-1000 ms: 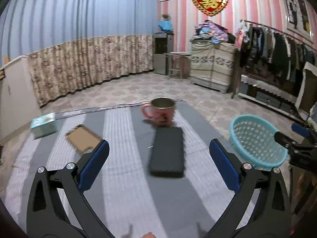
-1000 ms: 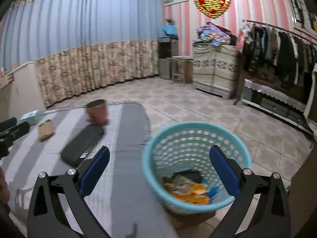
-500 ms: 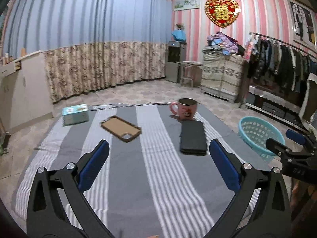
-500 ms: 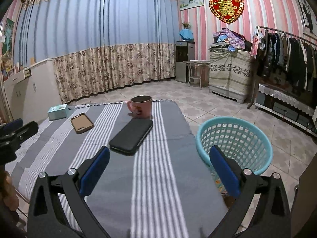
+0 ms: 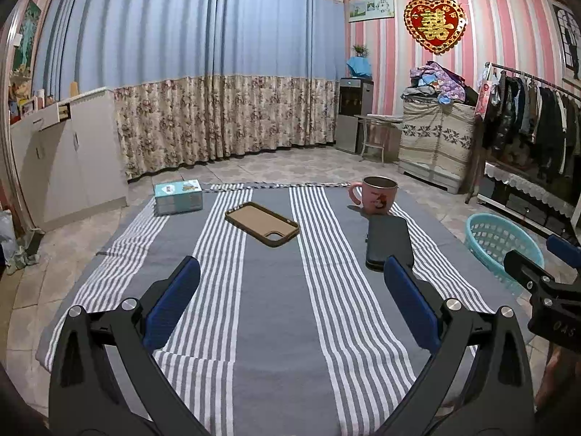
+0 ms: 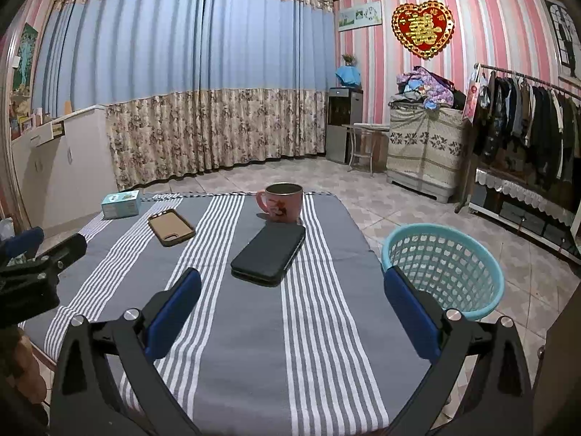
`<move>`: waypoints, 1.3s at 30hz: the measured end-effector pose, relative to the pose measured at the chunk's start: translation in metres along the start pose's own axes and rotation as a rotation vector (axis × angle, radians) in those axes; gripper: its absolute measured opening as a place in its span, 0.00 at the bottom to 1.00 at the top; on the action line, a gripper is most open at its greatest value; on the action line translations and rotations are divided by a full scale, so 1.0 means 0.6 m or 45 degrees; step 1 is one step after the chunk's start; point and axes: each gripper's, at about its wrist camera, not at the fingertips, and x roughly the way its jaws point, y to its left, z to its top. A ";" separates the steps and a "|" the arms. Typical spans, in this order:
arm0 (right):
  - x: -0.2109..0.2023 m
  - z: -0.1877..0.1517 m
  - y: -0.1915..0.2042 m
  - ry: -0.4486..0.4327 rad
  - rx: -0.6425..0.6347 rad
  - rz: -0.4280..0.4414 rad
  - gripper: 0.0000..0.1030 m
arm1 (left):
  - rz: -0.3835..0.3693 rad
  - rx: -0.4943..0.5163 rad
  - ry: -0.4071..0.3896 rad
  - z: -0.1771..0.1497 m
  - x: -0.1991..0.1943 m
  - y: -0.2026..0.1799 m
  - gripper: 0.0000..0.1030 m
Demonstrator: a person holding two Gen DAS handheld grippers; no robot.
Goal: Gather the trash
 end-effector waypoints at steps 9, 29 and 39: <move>-0.008 -0.002 0.011 -0.012 0.005 -0.016 0.96 | 0.014 0.004 -0.030 0.003 -0.014 0.002 0.95; -0.012 -0.013 0.014 -0.015 0.007 -0.044 0.96 | 0.034 0.032 -0.043 0.005 -0.021 0.001 0.95; -0.012 -0.012 0.010 -0.015 0.012 -0.049 0.96 | 0.026 0.040 -0.042 0.008 -0.025 0.001 0.95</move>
